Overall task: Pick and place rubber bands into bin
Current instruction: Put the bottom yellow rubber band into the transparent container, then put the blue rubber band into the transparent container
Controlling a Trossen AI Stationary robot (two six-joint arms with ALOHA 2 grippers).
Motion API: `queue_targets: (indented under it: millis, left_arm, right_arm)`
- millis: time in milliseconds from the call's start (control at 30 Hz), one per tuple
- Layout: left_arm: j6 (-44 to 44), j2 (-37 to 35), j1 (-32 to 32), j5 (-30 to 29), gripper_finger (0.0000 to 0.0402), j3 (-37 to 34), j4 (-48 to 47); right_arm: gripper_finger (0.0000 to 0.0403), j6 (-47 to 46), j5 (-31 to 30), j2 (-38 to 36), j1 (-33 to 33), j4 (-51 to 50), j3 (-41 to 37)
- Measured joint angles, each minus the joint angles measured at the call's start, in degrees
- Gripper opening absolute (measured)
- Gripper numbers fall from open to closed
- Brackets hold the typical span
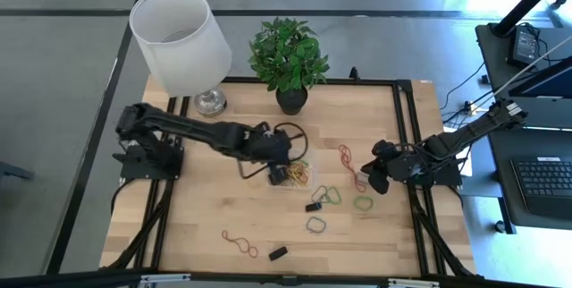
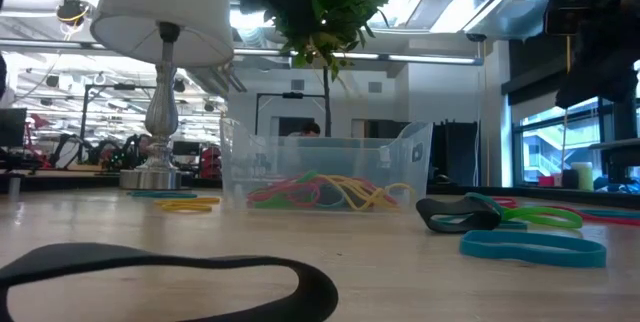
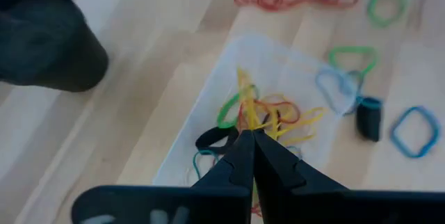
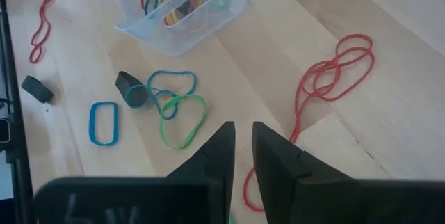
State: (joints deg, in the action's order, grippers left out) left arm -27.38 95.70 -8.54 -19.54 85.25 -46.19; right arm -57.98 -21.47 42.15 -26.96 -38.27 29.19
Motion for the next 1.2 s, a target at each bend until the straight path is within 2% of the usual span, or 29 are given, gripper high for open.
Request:
queue_targets:
  millis: [267,467,600,900,1033,1200]
  left_arm:
    - [3.69,10.59,3.66,4.57,0.0002,0.00,-0.56]
    - [1.69,14.66,4.93,8.48,0.0002,-0.02,-7.11]
    - [-1.66,14.93,4.92,5.68,0.0002,-0.02,-12.88]
    - [-3.38,14.93,4.92,4.64,0.0006,-0.01,-10.64]
    - [-3.37,14.93,4.92,4.64,0.0027,0.00,-10.56]
    - [-2.95,14.93,4.90,4.29,0.0076,0.00,-10.59]
  right_arm:
    - [0.0055,-0.02,-0.07,0.13,0.00,1.20,0.02]
    - [0.0055,-0.02,-0.07,0.22,-0.02,1.32,0.02]
    - [0.0055,-0.02,-0.04,0.57,0.00,1.27,0.04]
    - [0.0055,1.25,-0.04,0.86,0.00,2.54,-0.91]
    - [0.0055,1.23,0.04,0.87,0.00,5.49,-2.63]
    - [0.0055,1.16,0.09,0.87,-0.02,7.41,-3.48]
